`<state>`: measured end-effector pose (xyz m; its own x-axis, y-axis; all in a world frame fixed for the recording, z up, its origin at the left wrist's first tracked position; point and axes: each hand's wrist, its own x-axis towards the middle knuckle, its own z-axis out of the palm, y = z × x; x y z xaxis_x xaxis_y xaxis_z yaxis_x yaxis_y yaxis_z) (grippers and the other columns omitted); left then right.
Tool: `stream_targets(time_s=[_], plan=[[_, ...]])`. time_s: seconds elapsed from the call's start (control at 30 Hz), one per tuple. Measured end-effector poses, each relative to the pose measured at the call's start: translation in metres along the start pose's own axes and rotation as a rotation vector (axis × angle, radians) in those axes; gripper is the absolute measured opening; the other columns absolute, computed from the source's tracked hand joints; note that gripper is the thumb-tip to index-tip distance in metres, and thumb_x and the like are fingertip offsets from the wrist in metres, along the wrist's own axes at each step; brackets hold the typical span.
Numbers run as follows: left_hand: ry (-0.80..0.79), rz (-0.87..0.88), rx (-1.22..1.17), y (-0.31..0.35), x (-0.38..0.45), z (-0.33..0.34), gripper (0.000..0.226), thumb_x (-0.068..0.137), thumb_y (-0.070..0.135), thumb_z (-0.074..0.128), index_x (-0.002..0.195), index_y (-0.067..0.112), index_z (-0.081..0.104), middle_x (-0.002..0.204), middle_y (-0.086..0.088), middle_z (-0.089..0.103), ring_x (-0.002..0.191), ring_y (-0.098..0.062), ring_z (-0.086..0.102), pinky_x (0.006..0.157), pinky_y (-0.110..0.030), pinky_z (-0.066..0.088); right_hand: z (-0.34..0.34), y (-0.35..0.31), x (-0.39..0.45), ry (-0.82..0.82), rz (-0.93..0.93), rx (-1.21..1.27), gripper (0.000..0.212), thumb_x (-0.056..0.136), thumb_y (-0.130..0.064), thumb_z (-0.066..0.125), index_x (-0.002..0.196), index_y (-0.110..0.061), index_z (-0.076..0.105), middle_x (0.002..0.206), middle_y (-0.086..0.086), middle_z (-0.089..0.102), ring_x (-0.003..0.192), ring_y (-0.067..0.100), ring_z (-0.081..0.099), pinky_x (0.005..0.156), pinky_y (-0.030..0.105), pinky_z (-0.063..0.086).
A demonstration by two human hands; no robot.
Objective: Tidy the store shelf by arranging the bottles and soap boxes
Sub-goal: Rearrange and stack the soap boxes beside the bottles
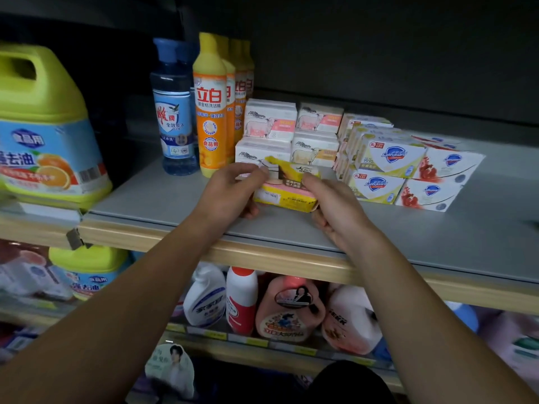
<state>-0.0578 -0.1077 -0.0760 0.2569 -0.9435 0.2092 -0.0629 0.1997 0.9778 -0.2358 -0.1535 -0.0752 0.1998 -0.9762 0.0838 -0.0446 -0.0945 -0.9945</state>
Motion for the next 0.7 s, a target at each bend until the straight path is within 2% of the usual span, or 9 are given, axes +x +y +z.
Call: stream_targets(time_s=[0.07,0.17,0.27,0.33,0.4,0.5,0.57,0.63,0.7], plan=[[0.008,0.013,-0.043,-0.002,0.0,-0.003,0.025,0.091,0.026,0.065,0.113,0.013,0.063,0.072,-0.004,0.063,0.042,-0.015,0.052,0.042,-0.022,0.041,-0.001,0.008,-0.002,0.042,-0.114,-0.049,0.022,0.092,-0.034,0.064,0.075,-0.019,0.062,0.05,-0.009,0.046,0.037,0.008,0.034,0.037,0.019,0.024],[-0.072,0.002,-0.166,0.0,-0.003,-0.006,0.028,0.09,0.004,0.063,0.118,0.003,0.061,0.077,-0.004,0.069,0.051,-0.017,0.058,0.049,-0.024,0.05,0.001,0.013,-0.008,0.021,-0.232,-0.095,0.005,0.091,-0.017,0.065,0.09,-0.022,0.065,0.07,-0.006,0.065,0.045,0.009,0.052,0.044,0.022,0.04],[-0.129,-0.035,-0.336,0.005,-0.006,-0.009,0.029,0.082,0.001,0.065,0.111,0.008,0.064,0.095,-0.011,0.071,0.078,-0.029,0.07,0.073,-0.035,0.06,0.0,0.012,-0.01,-0.045,-0.312,-0.034,0.026,0.08,-0.011,0.071,0.101,-0.024,0.065,0.086,-0.01,0.071,0.067,0.014,0.066,0.065,0.035,0.056],[-0.142,-0.038,-0.361,0.008,-0.008,-0.01,0.037,0.082,0.007,0.064,0.119,0.005,0.062,0.11,-0.018,0.068,0.094,-0.035,0.068,0.085,-0.04,0.059,-0.002,0.013,-0.011,-0.088,-0.351,-0.054,0.039,0.073,-0.016,0.074,0.109,-0.026,0.064,0.095,-0.017,0.072,0.082,0.006,0.069,0.079,0.025,0.055],[-0.15,-0.019,-0.328,0.008,-0.01,-0.008,0.04,0.089,0.002,0.058,0.129,-0.001,0.055,0.122,-0.024,0.062,0.1,-0.038,0.063,0.089,-0.041,0.057,-0.003,0.014,-0.01,-0.119,-0.344,-0.041,0.043,0.075,-0.011,0.075,0.113,-0.027,0.062,0.095,-0.022,0.071,0.086,0.003,0.07,0.081,0.017,0.051],[-0.157,-0.007,-0.316,0.008,-0.011,-0.008,0.042,0.089,0.0,0.056,0.131,-0.002,0.053,0.125,-0.025,0.06,0.101,-0.038,0.062,0.09,-0.04,0.056,-0.005,0.016,-0.008,-0.099,-0.362,-0.067,0.041,0.083,-0.004,0.073,0.113,-0.028,0.062,0.093,-0.023,0.07,0.083,0.0,0.068,0.08,0.015,0.05],[-0.167,-0.004,-0.328,0.01,-0.013,-0.009,0.043,0.085,0.006,0.061,0.128,0.001,0.057,0.119,-0.023,0.064,0.097,-0.034,0.065,0.088,-0.04,0.057,-0.003,0.014,-0.009,-0.069,-0.371,-0.076,0.035,0.085,-0.005,0.071,0.113,-0.024,0.063,0.09,-0.017,0.069,0.077,0.004,0.066,0.078,0.022,0.053],[-0.181,0.016,-0.288,0.012,-0.016,-0.007,0.041,0.079,0.01,0.067,0.12,0.006,0.062,0.115,-0.019,0.066,0.091,-0.031,0.067,0.085,-0.041,0.058,0.0,0.01,-0.012,-0.015,-0.35,-0.046,0.025,0.087,-0.012,0.07,0.107,-0.024,0.065,0.086,-0.013,0.069,0.066,0.009,0.062,0.068,0.032,0.054],[-0.139,0.07,-0.086,0.014,-0.019,-0.001,0.035,0.08,0.004,0.071,0.114,0.008,0.064,0.114,-0.015,0.066,0.079,-0.029,0.066,0.074,-0.039,0.059,-0.002,0.006,-0.015,0.097,-0.347,-0.079,0.01,0.088,-0.025,0.069,0.097,-0.029,0.068,0.086,-0.016,0.071,0.068,0.004,0.063,0.067,0.03,0.052]])
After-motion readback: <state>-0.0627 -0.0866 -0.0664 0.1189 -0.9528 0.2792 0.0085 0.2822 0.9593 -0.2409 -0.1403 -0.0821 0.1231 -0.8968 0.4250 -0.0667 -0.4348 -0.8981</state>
